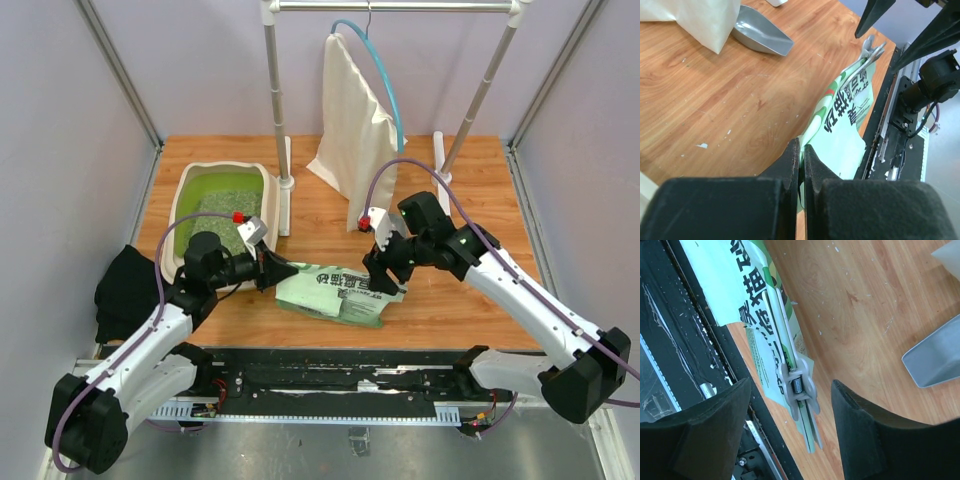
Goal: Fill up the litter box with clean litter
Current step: Remove the clamp from the cat litter bag.
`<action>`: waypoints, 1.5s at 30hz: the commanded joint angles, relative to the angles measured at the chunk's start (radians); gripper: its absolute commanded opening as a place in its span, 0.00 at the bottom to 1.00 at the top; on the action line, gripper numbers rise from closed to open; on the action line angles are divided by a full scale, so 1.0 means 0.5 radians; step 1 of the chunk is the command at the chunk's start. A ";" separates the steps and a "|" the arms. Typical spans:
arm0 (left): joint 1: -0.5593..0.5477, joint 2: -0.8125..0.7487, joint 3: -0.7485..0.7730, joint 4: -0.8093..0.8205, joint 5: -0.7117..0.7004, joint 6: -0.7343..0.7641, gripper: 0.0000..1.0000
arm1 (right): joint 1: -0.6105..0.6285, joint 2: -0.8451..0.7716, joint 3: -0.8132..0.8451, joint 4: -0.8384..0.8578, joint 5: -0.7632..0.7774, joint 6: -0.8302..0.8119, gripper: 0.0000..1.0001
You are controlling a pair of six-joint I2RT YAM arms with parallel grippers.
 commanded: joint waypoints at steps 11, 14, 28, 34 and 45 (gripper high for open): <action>-0.007 0.056 0.153 0.019 0.021 0.087 0.01 | -0.016 0.018 -0.002 -0.066 -0.090 -0.123 0.37; -0.009 0.069 0.160 0.018 0.023 0.092 0.00 | -0.016 0.052 0.005 -0.088 -0.082 -0.134 0.24; -0.008 0.073 0.187 -0.063 -0.070 0.170 0.00 | -0.048 -0.378 0.021 -0.081 0.492 0.120 0.01; -0.007 0.071 0.183 -0.012 -0.063 0.154 0.00 | -0.281 -0.691 -0.265 0.049 1.137 0.671 0.01; -0.008 0.049 0.143 0.081 -0.021 0.065 0.01 | -1.376 -0.477 -0.926 0.610 0.147 1.318 0.07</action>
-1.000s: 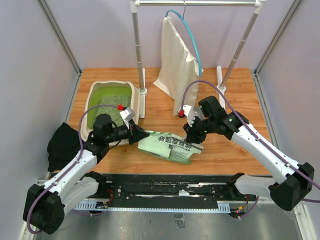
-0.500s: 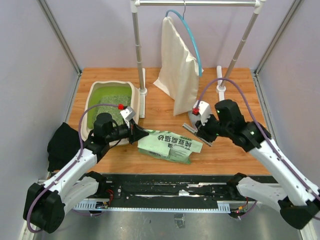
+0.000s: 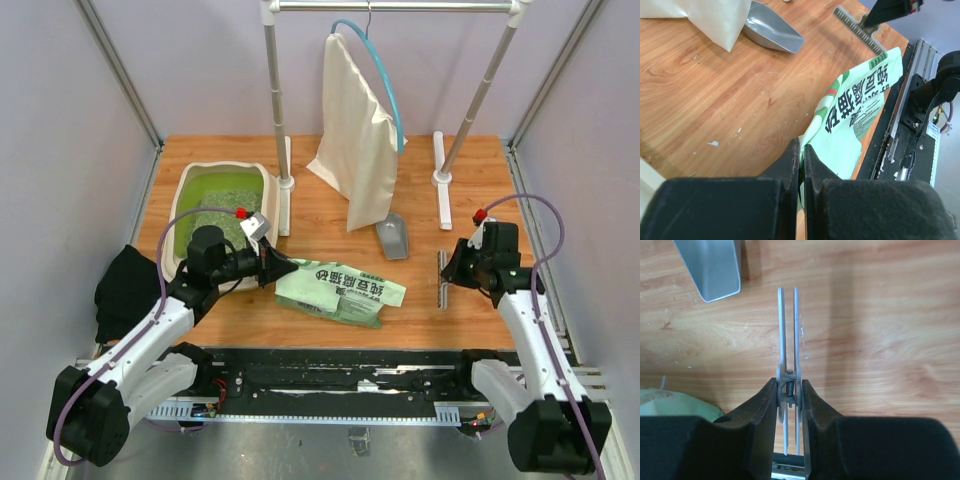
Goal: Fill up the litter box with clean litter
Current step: Remove the clamp from the cat litter bag, then place the clamp at the center of the board.
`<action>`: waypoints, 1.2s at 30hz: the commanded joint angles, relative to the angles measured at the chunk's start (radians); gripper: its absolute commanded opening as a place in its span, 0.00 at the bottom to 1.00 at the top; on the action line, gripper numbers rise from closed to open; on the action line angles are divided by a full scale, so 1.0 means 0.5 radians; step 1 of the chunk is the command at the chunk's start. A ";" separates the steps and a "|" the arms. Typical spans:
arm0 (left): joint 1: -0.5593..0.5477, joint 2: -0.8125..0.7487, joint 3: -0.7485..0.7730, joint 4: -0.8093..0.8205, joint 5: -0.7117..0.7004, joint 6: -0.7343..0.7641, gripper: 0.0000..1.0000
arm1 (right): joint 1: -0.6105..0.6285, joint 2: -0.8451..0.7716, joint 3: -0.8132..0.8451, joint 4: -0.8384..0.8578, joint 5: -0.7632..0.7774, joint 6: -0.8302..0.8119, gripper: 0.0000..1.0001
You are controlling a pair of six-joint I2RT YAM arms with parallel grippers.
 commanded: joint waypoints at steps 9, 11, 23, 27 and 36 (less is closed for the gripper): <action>-0.008 -0.143 -0.009 0.208 0.033 -0.140 0.01 | -0.157 0.524 -0.336 0.598 -0.470 0.326 0.16; -0.008 -0.184 -0.021 0.205 0.019 -0.175 0.00 | -0.157 0.527 -0.351 0.569 -0.393 0.302 0.25; -0.007 -0.419 -0.168 0.170 -0.079 -0.394 0.01 | -0.157 -0.034 -0.089 0.113 -0.392 -0.011 0.65; -0.006 -0.475 -0.175 0.138 -0.109 -0.411 0.01 | -0.112 -0.371 -0.057 0.365 -1.105 -0.078 0.62; -0.008 -0.483 -0.169 0.104 -0.132 -0.507 0.01 | 0.786 -0.704 -0.169 0.642 -1.037 -0.942 0.62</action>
